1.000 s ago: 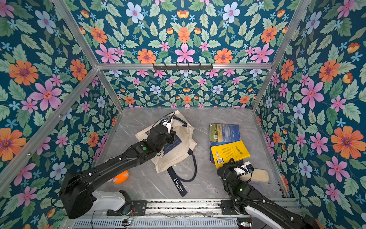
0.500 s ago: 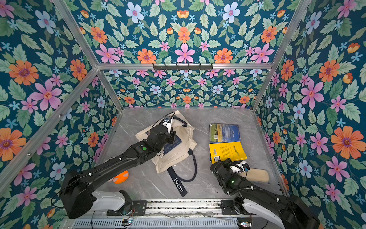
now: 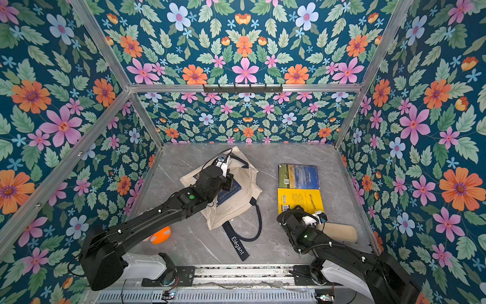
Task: Take out the books from the canvas bag
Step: Place the book on the book.
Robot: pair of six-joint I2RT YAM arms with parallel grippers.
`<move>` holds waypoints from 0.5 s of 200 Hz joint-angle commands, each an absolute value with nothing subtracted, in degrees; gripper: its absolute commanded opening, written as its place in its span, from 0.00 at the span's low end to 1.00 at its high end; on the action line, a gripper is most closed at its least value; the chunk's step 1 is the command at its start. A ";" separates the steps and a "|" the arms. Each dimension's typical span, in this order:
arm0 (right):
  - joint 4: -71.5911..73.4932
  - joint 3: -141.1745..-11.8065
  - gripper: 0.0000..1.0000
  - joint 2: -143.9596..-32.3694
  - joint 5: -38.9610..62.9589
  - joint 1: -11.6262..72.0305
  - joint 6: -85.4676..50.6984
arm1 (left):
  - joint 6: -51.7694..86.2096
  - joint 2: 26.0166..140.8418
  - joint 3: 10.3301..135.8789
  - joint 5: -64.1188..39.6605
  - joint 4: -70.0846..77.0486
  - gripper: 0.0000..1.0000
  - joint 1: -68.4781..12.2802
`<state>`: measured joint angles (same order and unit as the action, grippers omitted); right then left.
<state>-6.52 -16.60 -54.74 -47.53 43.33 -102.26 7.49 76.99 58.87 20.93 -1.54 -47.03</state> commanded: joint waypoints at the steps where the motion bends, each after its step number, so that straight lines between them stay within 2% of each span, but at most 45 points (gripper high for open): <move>1: -9.88 -16.86 0.62 -53.08 -42.93 42.94 -101.83 | 7.45 76.73 59.24 20.30 -1.41 0.00 -47.04; 27: -12.68 -16.29 0.78 -49.48 -40.16 42.97 -101.43 | 7.47 76.66 59.28 20.15 -1.42 0.00 -47.06; 45: -16.12 -16.45 0.98 -46.45 -39.04 42.97 -101.42 | 7.45 76.64 59.28 19.92 -1.47 0.00 -47.04; 100: -23.93 -18.30 0.99 -37.29 -38.67 42.97 -96.94 | 7.29 76.23 59.24 19.30 -1.49 0.00 -47.05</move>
<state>-19.35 -17.54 -40.32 -39.09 42.92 -100.01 7.42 76.75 58.92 19.88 -2.31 -47.09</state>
